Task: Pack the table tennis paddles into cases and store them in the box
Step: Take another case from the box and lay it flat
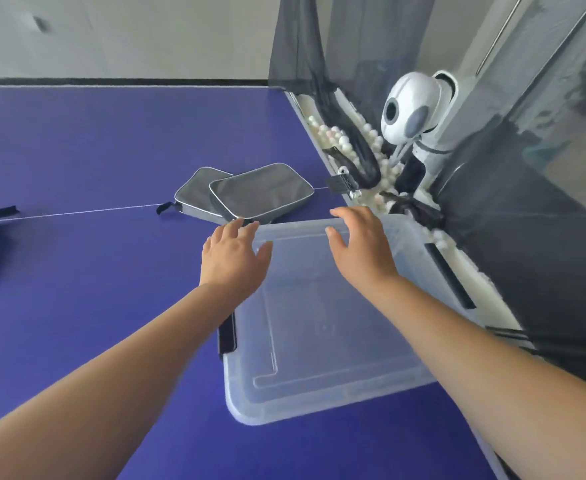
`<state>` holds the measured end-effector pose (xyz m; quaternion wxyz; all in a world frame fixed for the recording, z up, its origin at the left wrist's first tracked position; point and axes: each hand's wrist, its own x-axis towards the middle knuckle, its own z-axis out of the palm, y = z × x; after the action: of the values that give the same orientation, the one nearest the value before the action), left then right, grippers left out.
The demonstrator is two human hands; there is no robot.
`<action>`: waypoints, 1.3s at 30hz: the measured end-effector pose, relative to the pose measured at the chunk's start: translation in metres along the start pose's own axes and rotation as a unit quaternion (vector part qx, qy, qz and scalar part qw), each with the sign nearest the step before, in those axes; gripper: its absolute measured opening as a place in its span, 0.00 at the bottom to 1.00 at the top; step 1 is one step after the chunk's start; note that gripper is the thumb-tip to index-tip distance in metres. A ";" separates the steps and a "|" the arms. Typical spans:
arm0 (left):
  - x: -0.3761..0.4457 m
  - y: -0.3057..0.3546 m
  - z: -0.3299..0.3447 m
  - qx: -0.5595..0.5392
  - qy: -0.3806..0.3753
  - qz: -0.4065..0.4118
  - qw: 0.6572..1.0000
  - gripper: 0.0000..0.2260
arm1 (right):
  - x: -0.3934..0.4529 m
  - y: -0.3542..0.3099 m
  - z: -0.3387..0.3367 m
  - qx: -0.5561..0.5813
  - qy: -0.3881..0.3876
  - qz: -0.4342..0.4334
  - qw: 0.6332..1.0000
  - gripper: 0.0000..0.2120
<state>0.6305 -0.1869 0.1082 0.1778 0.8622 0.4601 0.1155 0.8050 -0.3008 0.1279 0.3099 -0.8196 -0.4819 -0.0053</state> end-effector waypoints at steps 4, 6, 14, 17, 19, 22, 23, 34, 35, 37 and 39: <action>0.040 0.014 0.007 0.008 -0.053 -0.073 0.996 0.21 | 0.054 0.026 0.013 0.023 -0.033 -0.020 0.999 0.16; 0.054 0.017 0.008 0.023 -0.072 -0.107 0.991 0.19 | 0.080 0.033 0.022 0.036 -0.053 -0.022 0.998 0.16; 0.067 0.016 0.016 0.102 -0.065 -0.157 0.980 0.27 | 0.165 0.023 0.088 0.114 -0.226 0.136 0.958 0.27; 0.070 0.014 0.020 0.115 -0.060 -0.151 0.980 0.28 | 0.190 0.019 0.121 0.157 -0.278 0.254 0.913 0.35; 0.071 0.012 0.022 0.115 -0.059 -0.148 0.981 0.29 | 0.201 0.017 0.140 0.167 -0.335 0.333 0.865 0.36; 0.072 0.010 0.025 0.118 -0.048 -0.142 0.982 0.29 | 0.214 0.020 0.165 0.207 -0.358 0.433 0.801 0.36; 0.072 0.009 0.026 0.120 -0.046 -0.140 0.982 0.30 | 0.218 0.023 0.173 0.230 -0.347 0.461 0.784 0.35; 0.073 0.005 0.030 0.139 -0.042 -0.118 0.982 0.30 | 0.225 0.036 0.192 0.395 -0.237 0.525 0.715 0.19; 0.073 0.005 0.030 0.141 -0.042 -0.119 0.982 0.30 | 0.226 0.033 0.191 0.416 -0.198 0.516 0.723 0.21; 0.072 0.006 0.029 0.141 -0.042 -0.121 0.982 0.30 | 0.227 0.022 0.186 0.432 -0.124 0.490 0.747 0.24; 0.072 0.006 0.029 0.140 -0.043 -0.123 0.982 0.30 | 0.226 0.009 0.179 0.430 -0.090 0.452 0.776 0.28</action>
<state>0.6852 -0.1356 0.0871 0.0878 0.8196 0.5660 -0.0099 0.8816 -0.0338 0.0481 0.5522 -0.7212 -0.0334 0.4170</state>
